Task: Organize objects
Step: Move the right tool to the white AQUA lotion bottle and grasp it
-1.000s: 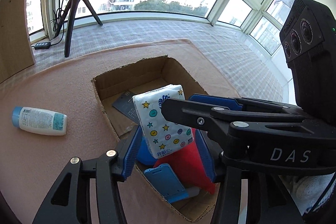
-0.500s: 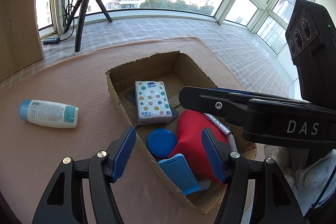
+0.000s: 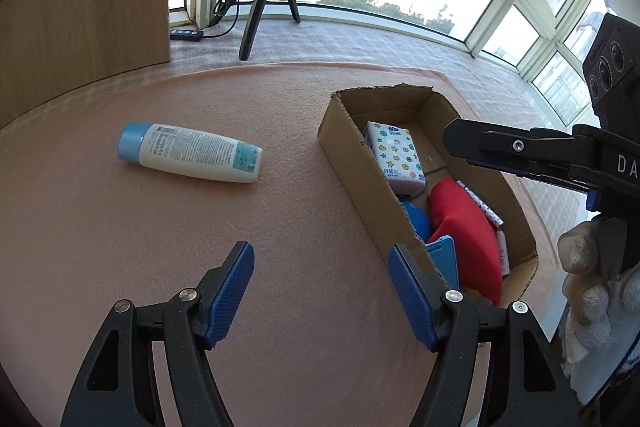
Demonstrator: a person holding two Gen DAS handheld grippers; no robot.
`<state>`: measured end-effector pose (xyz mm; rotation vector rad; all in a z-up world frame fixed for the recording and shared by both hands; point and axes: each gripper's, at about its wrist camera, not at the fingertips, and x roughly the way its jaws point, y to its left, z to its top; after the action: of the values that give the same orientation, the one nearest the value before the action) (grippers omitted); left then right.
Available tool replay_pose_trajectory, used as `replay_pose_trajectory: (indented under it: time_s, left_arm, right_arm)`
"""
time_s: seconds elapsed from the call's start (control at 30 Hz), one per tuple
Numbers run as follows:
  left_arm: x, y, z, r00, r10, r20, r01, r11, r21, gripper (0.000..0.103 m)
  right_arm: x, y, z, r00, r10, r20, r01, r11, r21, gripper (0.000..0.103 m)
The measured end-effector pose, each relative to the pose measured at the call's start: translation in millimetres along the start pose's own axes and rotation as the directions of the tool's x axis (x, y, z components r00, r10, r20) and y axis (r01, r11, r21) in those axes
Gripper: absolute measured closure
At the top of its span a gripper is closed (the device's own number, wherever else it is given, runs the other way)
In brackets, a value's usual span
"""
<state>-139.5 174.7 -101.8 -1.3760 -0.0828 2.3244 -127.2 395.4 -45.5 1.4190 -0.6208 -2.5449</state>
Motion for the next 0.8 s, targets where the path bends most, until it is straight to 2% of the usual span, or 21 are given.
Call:
replay_pose_trajectory:
  time_s: [0.3, 0.43, 0.6, 0.8]
  left_arm:
    - [-33, 81, -25, 0.996, 0.087, 0.021, -0.084, 0.989, -0.125, 0.030]
    - [-50, 110, -35, 0.992, 0.120, 0.037, -0.112, 0.979, -0.168, 0.030]
    - [-69, 144, -45, 0.986, 0.157, 0.052, -0.143, 0.966, -0.214, 0.030]
    - [-80, 175, -63, 0.981, 0.187, 0.043, -0.170, 0.952, -0.253, 0.030]
  right_arm:
    - [43, 54, 13, 0.996, 0.068, -0.050, -0.072, 0.995, -0.071, 0.045]
    - [71, 82, 19, 0.994, 0.072, -0.078, -0.080, 0.991, -0.106, 0.045]
    - [112, 109, 30, 0.995, 0.025, -0.100, -0.038, 0.991, -0.130, 0.045]
    - [162, 115, 45, 0.992, -0.043, -0.118, 0.034, 0.996, -0.078, 0.045]
